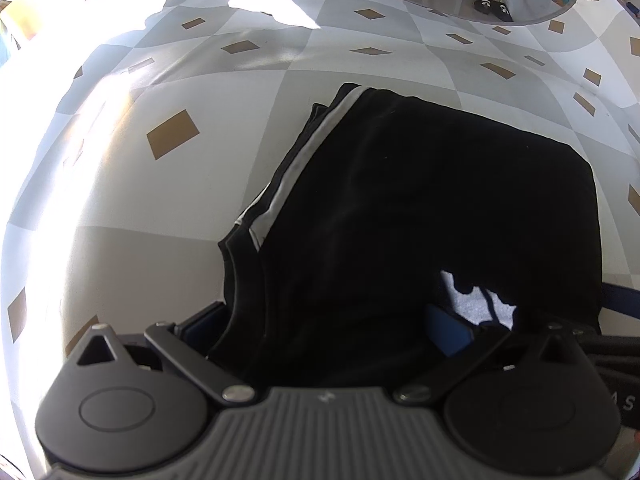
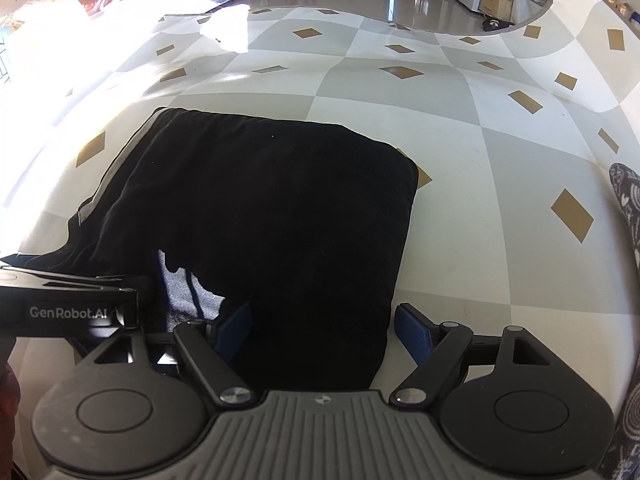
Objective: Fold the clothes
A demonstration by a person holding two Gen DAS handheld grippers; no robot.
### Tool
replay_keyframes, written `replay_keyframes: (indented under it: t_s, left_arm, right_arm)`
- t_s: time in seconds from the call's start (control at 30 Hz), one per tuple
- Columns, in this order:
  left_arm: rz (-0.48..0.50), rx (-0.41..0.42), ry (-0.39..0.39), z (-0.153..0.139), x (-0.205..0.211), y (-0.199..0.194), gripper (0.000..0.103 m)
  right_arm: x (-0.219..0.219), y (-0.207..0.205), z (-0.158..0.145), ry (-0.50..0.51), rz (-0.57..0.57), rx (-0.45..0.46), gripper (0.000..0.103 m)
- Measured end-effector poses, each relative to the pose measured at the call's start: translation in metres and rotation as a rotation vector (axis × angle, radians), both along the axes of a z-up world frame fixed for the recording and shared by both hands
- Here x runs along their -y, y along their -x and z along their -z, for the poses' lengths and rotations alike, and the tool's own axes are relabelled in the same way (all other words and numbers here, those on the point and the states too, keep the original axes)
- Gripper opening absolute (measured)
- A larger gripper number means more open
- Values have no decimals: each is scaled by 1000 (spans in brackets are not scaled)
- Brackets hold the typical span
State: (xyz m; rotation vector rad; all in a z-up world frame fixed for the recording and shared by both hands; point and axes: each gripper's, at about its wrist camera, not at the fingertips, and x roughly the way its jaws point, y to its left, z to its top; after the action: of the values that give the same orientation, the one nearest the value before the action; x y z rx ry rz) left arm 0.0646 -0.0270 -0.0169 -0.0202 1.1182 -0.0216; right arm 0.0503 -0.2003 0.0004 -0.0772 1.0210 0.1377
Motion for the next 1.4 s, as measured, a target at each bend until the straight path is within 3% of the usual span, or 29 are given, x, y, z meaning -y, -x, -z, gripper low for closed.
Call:
replay_keyframes:
  t_s: [0.27,0.9,1.4]
  left_arm:
    - [21,-56,1,0,-6,-29,103]
    - [-40,-61,6,2,-11,-69,103]
    - [-3,-74,3,2,-14,-83,103]
  right_arm:
    - [-4,-24,0,-4,-54,-27,79]
    - [-9,-66,2,-17,-35,-26,81]
    - [-10,-80,1,-13,-41,-47,84]
